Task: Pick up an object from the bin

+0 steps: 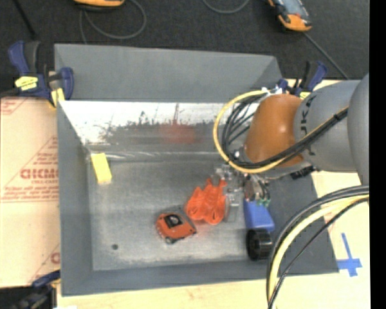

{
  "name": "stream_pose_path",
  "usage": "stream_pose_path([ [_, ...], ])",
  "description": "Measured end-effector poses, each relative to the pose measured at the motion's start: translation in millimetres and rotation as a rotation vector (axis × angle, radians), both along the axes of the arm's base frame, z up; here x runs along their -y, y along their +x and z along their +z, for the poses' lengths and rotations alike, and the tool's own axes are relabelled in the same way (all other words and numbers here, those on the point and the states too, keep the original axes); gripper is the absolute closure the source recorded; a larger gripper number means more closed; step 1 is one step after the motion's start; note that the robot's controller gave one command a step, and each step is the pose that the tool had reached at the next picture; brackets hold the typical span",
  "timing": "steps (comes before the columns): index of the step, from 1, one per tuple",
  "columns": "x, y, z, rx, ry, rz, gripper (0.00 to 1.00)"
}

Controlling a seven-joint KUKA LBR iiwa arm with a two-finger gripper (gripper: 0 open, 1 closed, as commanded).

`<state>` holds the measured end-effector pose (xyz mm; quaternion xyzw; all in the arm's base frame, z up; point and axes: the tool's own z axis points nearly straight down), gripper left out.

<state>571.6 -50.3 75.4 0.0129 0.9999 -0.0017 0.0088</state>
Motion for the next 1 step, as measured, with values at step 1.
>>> stream_pose_path([
  [1,-0.4,-2.5,-3.2,-0.008,0.000,0.002,0.00],
])
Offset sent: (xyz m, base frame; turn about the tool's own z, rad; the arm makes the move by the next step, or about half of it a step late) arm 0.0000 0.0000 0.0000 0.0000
